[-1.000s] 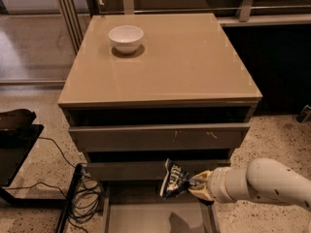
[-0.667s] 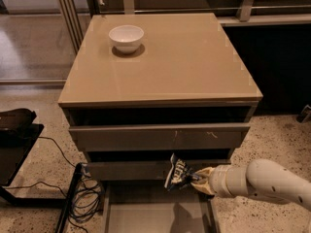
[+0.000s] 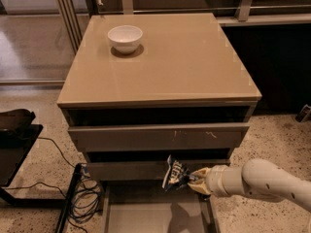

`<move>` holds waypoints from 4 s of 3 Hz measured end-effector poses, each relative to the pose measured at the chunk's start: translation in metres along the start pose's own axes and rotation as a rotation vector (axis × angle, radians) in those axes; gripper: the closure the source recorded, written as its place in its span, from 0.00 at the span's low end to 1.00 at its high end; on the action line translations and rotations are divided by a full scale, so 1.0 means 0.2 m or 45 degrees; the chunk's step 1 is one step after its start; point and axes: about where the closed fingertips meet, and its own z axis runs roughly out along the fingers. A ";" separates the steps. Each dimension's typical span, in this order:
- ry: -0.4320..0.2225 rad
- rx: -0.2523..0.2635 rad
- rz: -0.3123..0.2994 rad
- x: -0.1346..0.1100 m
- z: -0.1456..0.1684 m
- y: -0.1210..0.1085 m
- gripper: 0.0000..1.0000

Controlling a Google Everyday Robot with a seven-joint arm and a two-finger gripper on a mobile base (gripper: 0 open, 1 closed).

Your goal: Place blue chip bag into bottom drawer

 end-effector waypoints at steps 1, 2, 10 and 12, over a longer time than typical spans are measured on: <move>-0.051 -0.065 0.009 0.06 0.20 -0.02 1.00; -0.092 -0.132 0.035 0.21 0.42 -0.02 1.00; -0.145 -0.057 0.261 1.04 1.42 -0.05 1.00; -0.220 -0.089 0.224 1.02 1.49 -0.06 0.83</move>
Offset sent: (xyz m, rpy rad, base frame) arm 0.0260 0.0302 -0.1517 0.1699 0.0896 0.0764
